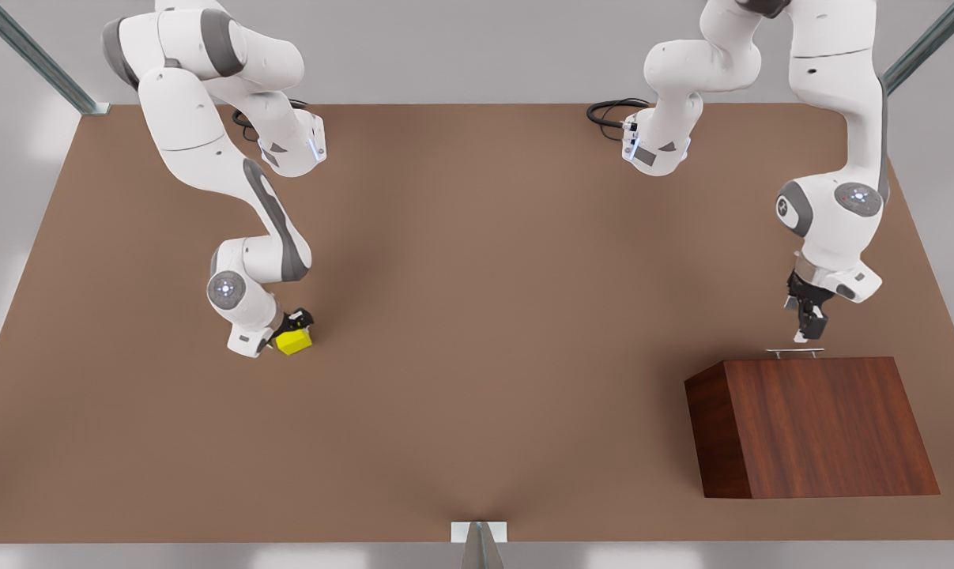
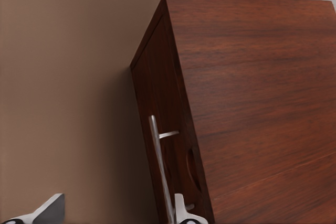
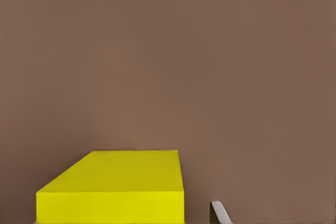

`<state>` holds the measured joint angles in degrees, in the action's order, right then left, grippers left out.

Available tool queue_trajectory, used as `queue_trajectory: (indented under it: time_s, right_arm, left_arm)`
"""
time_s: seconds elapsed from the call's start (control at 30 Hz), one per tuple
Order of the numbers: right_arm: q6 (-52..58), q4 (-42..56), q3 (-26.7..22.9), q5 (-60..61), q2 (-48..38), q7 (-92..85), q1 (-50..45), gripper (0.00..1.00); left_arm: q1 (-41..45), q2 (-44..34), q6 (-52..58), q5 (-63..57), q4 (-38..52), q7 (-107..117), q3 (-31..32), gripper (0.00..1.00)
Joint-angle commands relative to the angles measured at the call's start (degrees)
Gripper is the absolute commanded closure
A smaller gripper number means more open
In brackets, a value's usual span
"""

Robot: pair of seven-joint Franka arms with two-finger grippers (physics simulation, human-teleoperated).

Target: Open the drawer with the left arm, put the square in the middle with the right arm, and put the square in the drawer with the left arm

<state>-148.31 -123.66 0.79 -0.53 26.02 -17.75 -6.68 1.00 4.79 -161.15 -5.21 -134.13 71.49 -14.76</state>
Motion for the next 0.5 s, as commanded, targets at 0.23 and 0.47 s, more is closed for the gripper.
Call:
queue_trajectory:
  time_s: [0.23, 0.47]
  right_arm:
    - [1.9, 0.4, 0.2, 0.0, -0.4, 2.2, 0.0, 0.23]
    - [2.0, 0.7, 0.2, 0.0, -0.4, 2.3, 0.0, 0.29]
  left_arm:
    - [-0.9, 3.7, -2.1, -0.3, 2.1, -0.3, 0.0, 0.0]
    - [-1.5, 6.1, -2.1, -0.3, 3.3, -0.5, 0.0, 0.0]
